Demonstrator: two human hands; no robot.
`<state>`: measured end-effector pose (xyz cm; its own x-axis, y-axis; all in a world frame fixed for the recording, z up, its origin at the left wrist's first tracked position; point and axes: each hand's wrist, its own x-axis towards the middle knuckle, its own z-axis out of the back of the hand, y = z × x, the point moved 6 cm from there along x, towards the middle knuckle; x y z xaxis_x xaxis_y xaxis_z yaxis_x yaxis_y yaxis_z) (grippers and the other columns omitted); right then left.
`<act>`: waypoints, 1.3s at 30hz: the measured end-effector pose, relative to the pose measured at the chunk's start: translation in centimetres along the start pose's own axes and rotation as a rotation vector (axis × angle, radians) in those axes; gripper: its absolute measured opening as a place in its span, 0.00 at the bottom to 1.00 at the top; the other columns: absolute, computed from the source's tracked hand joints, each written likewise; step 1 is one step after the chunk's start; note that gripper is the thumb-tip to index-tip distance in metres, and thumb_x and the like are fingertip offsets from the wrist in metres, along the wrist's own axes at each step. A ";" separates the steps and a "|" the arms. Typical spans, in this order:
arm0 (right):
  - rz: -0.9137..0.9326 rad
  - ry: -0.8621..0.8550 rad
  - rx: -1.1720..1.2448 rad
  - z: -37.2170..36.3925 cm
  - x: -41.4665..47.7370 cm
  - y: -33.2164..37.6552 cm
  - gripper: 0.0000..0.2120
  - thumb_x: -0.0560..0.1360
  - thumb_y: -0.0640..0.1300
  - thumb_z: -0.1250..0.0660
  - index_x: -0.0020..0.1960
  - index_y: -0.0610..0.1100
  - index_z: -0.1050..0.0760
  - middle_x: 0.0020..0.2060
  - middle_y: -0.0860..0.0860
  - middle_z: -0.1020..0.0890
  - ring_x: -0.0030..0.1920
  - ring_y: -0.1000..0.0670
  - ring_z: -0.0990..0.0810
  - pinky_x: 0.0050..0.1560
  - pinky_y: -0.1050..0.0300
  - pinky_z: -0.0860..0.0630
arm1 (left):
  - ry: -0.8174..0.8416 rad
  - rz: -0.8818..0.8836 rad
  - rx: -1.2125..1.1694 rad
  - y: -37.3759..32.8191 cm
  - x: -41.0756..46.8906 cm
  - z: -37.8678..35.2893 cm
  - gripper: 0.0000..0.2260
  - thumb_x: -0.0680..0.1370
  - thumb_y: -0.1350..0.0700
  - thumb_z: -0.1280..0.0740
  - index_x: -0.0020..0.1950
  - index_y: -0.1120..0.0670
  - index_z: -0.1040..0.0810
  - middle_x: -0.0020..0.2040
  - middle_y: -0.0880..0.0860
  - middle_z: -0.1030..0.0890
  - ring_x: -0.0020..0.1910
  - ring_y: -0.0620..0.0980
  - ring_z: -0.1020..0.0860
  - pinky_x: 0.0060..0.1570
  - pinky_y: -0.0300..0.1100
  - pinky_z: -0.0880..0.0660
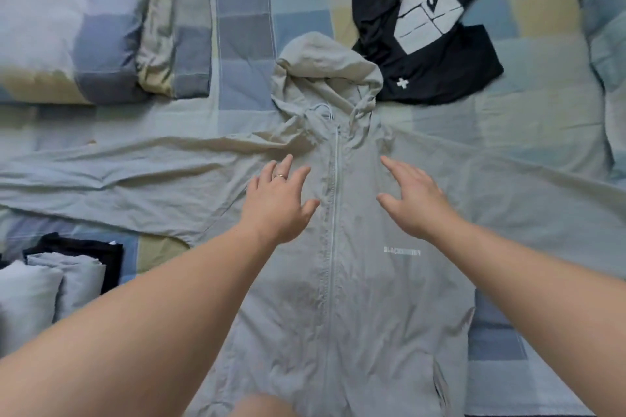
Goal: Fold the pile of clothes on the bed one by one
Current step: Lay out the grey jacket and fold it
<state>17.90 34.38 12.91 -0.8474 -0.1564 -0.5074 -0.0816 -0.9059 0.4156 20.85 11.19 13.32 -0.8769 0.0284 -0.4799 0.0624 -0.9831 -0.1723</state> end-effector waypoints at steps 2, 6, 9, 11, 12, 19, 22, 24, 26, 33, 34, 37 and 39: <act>0.013 -0.005 0.043 1.8 1.2 0.5 0.33 0.79 0.52 0.36 0.81 0.54 0.45 0.78 0.51 0.36 0.77 0.46 0.40 0.76 0.44 0.41 | -0.010 0.025 -0.027 -0.1 1.7 1.6 0.29 0.81 0.38 0.41 0.80 0.44 0.44 0.83 0.51 0.50 0.81 0.56 0.51 0.77 0.55 0.46; -0.028 -0.016 0.108 4.2 4.8 0.4 0.32 0.79 0.52 0.35 0.80 0.55 0.43 0.77 0.50 0.33 0.76 0.45 0.37 0.74 0.42 0.38 | -0.040 0.170 -0.180 1.9 7.3 3.6 0.30 0.81 0.39 0.39 0.80 0.44 0.43 0.83 0.52 0.47 0.80 0.57 0.48 0.75 0.56 0.44; -0.064 -0.058 0.068 5.5 10.1 0.0 0.32 0.79 0.52 0.34 0.80 0.56 0.43 0.76 0.49 0.33 0.76 0.45 0.38 0.74 0.43 0.38 | -0.098 0.233 -0.297 4.3 15.2 4.0 0.32 0.80 0.38 0.37 0.81 0.46 0.44 0.83 0.53 0.47 0.80 0.58 0.46 0.75 0.55 0.44; -0.039 -0.100 0.057 5.4 15.6 0.3 0.33 0.79 0.51 0.33 0.80 0.56 0.43 0.77 0.51 0.34 0.77 0.47 0.40 0.76 0.45 0.40 | -0.149 0.229 -0.336 5.7 22.2 3.9 0.36 0.78 0.38 0.34 0.82 0.46 0.47 0.83 0.54 0.49 0.79 0.59 0.46 0.74 0.56 0.43; -0.018 -0.131 0.054 4.9 18.7 0.6 0.33 0.78 0.51 0.32 0.80 0.56 0.43 0.77 0.52 0.35 0.77 0.48 0.41 0.76 0.46 0.41 | -0.173 0.216 -0.343 6.2 25.7 3.8 0.39 0.78 0.38 0.33 0.82 0.46 0.49 0.83 0.54 0.50 0.79 0.59 0.45 0.74 0.57 0.42; 0.022 -0.189 -0.150 0.2 34.4 3.6 0.40 0.74 0.50 0.29 0.79 0.62 0.46 0.79 0.54 0.45 0.79 0.47 0.46 0.72 0.30 0.42 | -0.327 0.046 -0.099 6.9 36.5 -0.2 0.41 0.73 0.33 0.32 0.80 0.45 0.44 0.81 0.58 0.44 0.78 0.64 0.43 0.75 0.57 0.42; -0.003 -0.320 -0.020 0.0 36.4 3.2 0.28 0.75 0.42 0.34 0.73 0.55 0.33 0.70 0.52 0.33 0.67 0.42 0.29 0.70 0.23 0.45 | -0.376 0.069 -0.107 6.5 37.7 -0.6 0.35 0.76 0.36 0.33 0.79 0.46 0.39 0.80 0.59 0.41 0.78 0.65 0.42 0.75 0.58 0.43; 0.020 -0.338 -0.006 0.1 36.8 3.7 0.15 0.75 0.40 0.37 0.61 0.50 0.25 0.63 0.50 0.28 0.59 0.40 0.25 0.68 0.25 0.40 | -0.408 0.076 -0.104 6.7 37.6 0.0 0.28 0.77 0.42 0.31 0.75 0.46 0.33 0.78 0.58 0.35 0.75 0.65 0.37 0.72 0.58 0.39; 0.019 -0.343 -0.009 1.6 36.8 3.8 0.03 0.76 0.41 0.39 0.44 0.47 0.28 0.50 0.49 0.24 0.51 0.39 0.24 0.57 0.37 0.27 | -0.455 0.078 -0.104 6.7 37.5 1.5 0.18 0.76 0.48 0.32 0.66 0.46 0.26 0.70 0.55 0.26 0.67 0.62 0.28 0.61 0.53 0.33; -0.071 -0.640 -0.276 13.0 35.0 3.5 0.06 0.76 0.38 0.40 0.51 0.45 0.29 0.45 0.46 0.24 0.43 0.40 0.28 0.41 0.49 0.33 | -0.616 0.009 -0.024 4.0 39.7 10.9 0.13 0.77 0.58 0.33 0.60 0.50 0.26 0.62 0.55 0.24 0.58 0.60 0.25 0.50 0.49 0.37; -0.087 -0.659 -0.278 14.1 34.6 3.1 0.09 0.75 0.36 0.39 0.53 0.46 0.30 0.47 0.46 0.24 0.44 0.40 0.27 0.41 0.48 0.32 | -0.607 0.012 0.005 3.4 40.0 11.7 0.14 0.77 0.59 0.33 0.62 0.51 0.27 0.63 0.56 0.25 0.59 0.61 0.26 0.48 0.50 0.38; -0.144 -0.626 -0.383 15.2 33.7 1.7 0.21 0.72 0.31 0.37 0.62 0.46 0.34 0.58 0.44 0.30 0.52 0.39 0.27 0.43 0.46 0.29 | -0.444 0.056 -0.057 3.1 40.7 11.3 0.12 0.78 0.61 0.34 0.61 0.54 0.27 0.61 0.58 0.25 0.56 0.62 0.24 0.45 0.49 0.34; -0.179 -0.561 -0.483 14.5 33.2 0.7 0.26 0.71 0.30 0.36 0.65 0.46 0.36 0.60 0.42 0.33 0.54 0.37 0.28 0.42 0.47 0.31 | -0.333 0.095 -0.255 3.4 40.3 9.9 0.09 0.77 0.62 0.37 0.55 0.56 0.22 0.55 0.58 0.21 0.51 0.62 0.23 0.44 0.49 0.31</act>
<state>-17.86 34.20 7.30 -0.9930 0.1156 -0.0221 -0.1136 -0.9904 -0.0793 -19.00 7.20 1.86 -0.9648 -0.1615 -0.2078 0.2301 -0.9009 -0.3681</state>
